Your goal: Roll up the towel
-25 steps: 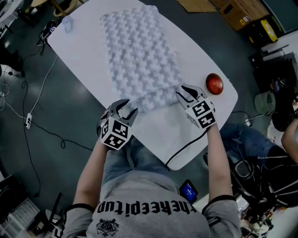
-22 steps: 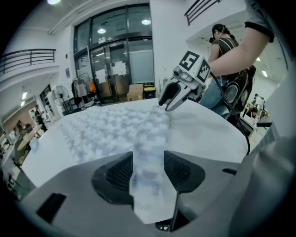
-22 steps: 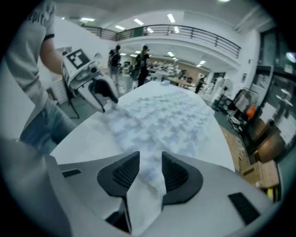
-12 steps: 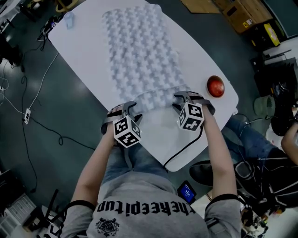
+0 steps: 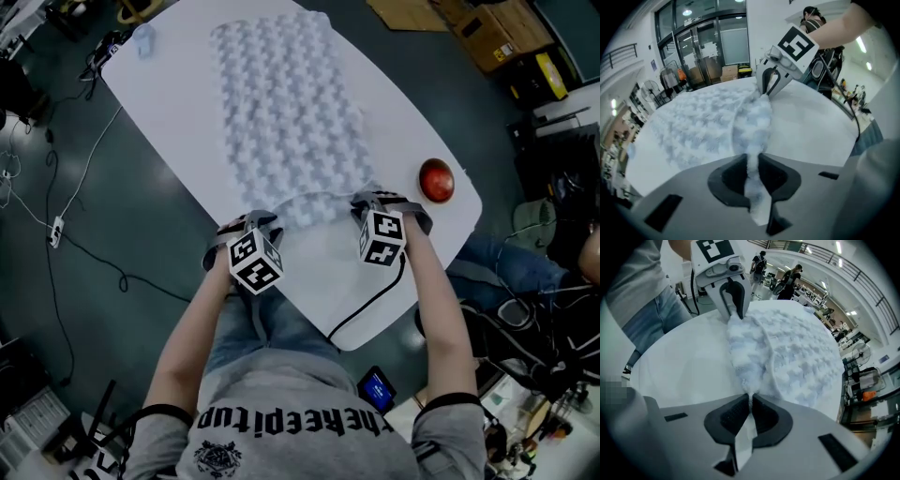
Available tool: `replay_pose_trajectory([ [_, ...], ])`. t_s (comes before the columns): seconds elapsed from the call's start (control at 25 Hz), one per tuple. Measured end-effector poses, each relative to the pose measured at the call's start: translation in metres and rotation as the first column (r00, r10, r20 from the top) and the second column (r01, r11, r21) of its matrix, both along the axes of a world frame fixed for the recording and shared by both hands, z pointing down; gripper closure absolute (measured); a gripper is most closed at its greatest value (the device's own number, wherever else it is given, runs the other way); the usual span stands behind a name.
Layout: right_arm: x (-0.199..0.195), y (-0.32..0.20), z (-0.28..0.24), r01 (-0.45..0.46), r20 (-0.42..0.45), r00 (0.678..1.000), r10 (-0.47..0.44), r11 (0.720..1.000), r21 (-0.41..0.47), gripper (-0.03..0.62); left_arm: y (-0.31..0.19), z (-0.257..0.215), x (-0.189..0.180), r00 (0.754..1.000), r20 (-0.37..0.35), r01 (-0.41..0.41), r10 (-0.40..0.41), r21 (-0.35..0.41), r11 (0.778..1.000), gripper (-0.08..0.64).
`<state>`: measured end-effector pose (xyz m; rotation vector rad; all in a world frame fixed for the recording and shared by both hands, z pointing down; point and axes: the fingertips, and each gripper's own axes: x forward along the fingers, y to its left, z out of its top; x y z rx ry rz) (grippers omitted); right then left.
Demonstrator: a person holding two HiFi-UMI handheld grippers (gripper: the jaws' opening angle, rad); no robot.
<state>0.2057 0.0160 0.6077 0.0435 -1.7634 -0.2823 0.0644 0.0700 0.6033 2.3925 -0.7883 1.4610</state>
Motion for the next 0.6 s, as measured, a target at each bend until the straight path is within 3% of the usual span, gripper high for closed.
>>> replay_pose_trajectory([
  [0.04,0.0,-0.001,-0.001,-0.002,0.004,1.0,0.002,1.0,0.0,0.572,-0.003,-0.001,-0.002,1.0,0.024,-0.008,0.008,0.017,1.0,0.511],
  [0.12,0.0,-0.001,-0.004,-0.006,0.009,1.0,0.006,1.0,-0.012,0.575,-0.004,-0.003,-0.005,0.998,0.05,-0.043,0.042,0.025,0.999,0.515],
  [0.24,-0.004,0.01,-0.008,0.018,0.009,1.0,-0.017,0.999,-0.042,0.575,0.007,-0.005,-0.008,0.994,0.043,-0.1,0.101,-0.025,0.995,0.518],
  [0.44,-0.012,0.047,-0.018,0.051,0.039,0.998,-0.046,0.99,-0.131,0.575,0.037,-0.01,-0.019,0.985,-0.009,-0.171,0.171,-0.137,0.976,0.518],
  [0.6,-0.018,0.062,-0.025,0.065,0.049,0.997,-0.057,0.981,-0.185,0.575,0.053,-0.015,-0.025,0.983,-0.072,-0.178,0.166,-0.214,0.96,0.518],
])
